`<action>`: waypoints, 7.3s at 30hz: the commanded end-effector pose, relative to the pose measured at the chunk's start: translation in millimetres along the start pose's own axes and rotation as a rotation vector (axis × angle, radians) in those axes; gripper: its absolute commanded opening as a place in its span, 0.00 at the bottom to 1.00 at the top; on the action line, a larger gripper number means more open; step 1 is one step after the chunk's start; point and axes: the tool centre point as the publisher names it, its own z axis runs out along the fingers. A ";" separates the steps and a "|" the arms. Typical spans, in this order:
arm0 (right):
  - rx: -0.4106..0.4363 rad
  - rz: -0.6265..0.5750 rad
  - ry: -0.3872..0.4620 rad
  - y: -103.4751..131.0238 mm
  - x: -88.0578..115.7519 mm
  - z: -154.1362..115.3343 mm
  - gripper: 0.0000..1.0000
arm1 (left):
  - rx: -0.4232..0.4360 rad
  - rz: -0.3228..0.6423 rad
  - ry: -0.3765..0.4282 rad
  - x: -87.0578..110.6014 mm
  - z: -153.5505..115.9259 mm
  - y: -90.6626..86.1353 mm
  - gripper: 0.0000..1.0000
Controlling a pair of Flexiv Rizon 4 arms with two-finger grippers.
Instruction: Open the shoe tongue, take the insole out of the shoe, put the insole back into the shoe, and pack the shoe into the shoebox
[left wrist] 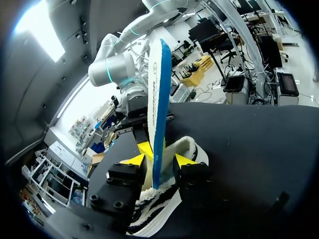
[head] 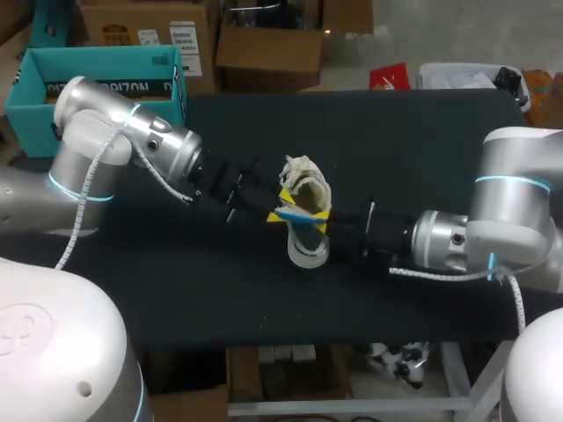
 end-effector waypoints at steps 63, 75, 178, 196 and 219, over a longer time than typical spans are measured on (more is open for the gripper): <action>-0.160 -0.132 -0.070 -39.7 -8.3 7.8 0.00 | -0.069 0.036 -0.068 -3.2 15.4 5.5 0.00; -0.171 -0.174 -0.104 -24.1 -5.4 8.9 0.00 | -0.100 0.075 -0.081 -1.7 19.3 3.1 0.00; -0.225 -0.072 -0.109 2.9 -1.2 17.4 0.49 | -0.132 0.040 -0.147 2.3 20.9 14.4 0.00; -0.279 -0.084 -0.069 -16.0 -16.0 6.9 0.14 | -0.128 0.022 -0.154 5.9 17.2 19.5 0.00; -0.278 -0.017 -0.096 16.2 1.7 19.6 0.00 | -0.138 -0.040 -0.157 3.0 17.0 39.3 0.37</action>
